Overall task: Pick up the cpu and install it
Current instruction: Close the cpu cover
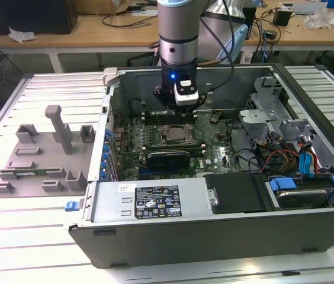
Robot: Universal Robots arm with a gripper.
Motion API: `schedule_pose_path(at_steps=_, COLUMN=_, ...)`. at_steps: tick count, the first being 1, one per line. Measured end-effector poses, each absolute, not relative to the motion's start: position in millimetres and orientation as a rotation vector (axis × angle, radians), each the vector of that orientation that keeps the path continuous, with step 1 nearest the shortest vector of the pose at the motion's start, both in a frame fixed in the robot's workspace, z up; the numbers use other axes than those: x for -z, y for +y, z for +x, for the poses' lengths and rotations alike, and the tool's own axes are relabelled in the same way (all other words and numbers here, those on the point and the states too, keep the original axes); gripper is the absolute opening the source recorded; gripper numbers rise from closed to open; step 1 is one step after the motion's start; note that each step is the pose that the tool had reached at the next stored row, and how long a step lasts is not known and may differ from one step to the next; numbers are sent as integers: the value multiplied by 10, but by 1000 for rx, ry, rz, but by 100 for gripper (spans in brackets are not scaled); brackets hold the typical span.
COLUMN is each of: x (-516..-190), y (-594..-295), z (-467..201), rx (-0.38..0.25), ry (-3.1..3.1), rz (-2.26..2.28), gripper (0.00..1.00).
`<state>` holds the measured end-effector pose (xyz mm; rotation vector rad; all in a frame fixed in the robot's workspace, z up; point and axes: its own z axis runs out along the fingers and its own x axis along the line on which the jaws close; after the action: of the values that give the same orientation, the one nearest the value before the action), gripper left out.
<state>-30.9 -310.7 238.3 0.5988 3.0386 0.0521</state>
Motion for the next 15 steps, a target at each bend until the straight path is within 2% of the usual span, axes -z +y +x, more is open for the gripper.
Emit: schedule_pose_path(at_steps=15, x=-2377, y=-3107, z=-309, rx=-33, ry=3100, rz=66, gripper=11)
